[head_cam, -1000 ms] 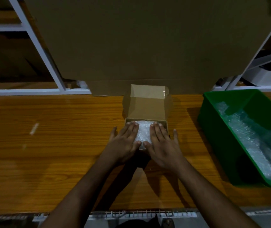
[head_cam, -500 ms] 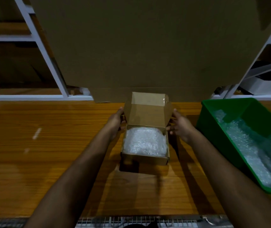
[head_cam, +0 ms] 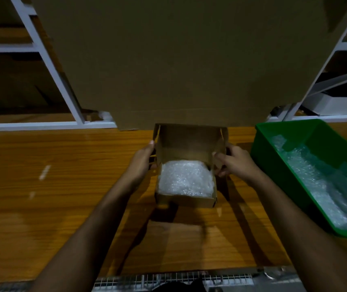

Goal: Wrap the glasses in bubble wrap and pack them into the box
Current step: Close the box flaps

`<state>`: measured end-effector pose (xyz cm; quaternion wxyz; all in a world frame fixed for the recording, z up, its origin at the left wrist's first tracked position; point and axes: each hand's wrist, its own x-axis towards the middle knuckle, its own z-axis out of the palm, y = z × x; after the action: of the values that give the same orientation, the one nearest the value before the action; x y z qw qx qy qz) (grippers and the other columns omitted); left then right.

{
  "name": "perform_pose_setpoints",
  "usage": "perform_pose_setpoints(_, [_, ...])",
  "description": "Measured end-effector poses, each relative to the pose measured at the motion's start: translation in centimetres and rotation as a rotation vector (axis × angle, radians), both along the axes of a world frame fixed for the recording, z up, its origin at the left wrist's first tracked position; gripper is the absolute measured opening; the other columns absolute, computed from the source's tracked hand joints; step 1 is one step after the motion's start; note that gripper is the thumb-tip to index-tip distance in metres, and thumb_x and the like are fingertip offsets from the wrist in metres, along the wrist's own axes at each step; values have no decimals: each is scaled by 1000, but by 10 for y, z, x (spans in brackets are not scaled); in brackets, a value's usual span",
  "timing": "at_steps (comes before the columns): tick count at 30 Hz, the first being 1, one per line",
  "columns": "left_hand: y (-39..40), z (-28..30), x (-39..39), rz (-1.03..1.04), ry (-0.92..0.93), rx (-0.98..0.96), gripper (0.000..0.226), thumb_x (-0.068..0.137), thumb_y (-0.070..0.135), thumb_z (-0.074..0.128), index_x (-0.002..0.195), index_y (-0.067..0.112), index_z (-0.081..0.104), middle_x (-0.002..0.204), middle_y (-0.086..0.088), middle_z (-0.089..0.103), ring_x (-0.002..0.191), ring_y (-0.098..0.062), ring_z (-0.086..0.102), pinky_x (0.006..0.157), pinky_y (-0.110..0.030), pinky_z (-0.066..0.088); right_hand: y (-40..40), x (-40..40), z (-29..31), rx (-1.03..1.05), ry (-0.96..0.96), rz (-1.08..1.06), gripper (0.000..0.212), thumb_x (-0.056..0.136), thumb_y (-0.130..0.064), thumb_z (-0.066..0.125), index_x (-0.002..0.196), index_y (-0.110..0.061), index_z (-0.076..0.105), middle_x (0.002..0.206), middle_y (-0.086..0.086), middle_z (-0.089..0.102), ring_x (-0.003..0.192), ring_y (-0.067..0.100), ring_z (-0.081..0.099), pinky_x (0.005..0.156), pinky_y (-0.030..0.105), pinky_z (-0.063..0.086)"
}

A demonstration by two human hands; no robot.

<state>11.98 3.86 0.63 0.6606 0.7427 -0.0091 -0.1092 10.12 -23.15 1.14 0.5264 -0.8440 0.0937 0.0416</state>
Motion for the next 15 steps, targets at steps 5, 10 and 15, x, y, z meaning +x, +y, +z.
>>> perform_pose_setpoints(5, [8, -9, -15, 14, 29, -36, 40, 110, 33, 29, 132, 16, 57, 123, -10, 66, 110, -25, 66, 90, -40, 54, 1, -20, 6, -176, -47, 58, 56, 95, -29, 63, 146, -27, 40, 89, 5, 72, 69, 19, 74, 66, 41, 63])
perform_pose_setpoints(10, [7, -14, -25, -20, -15, -26, 44, 103, 9, 33, 143, 24, 46, 128, -4, 60, 111, -21, 62, 89, -38, 54, 2, -32, 1, -299, -139, 187, 64, 88, -24, 71, 144, -33, 39, 93, 2, 73, 72, 15, 72, 72, 44, 62])
perform_pose_setpoints(15, [16, -23, -33, -69, -74, 20, 46, 102, 15, 37, 141, 36, 46, 133, 10, 52, 116, -12, 54, 87, -33, 51, -2, -46, -5, -410, -133, 298, 82, 79, -24, 81, 148, -28, 36, 131, 0, 63, 120, 19, 59, 94, 32, 50])
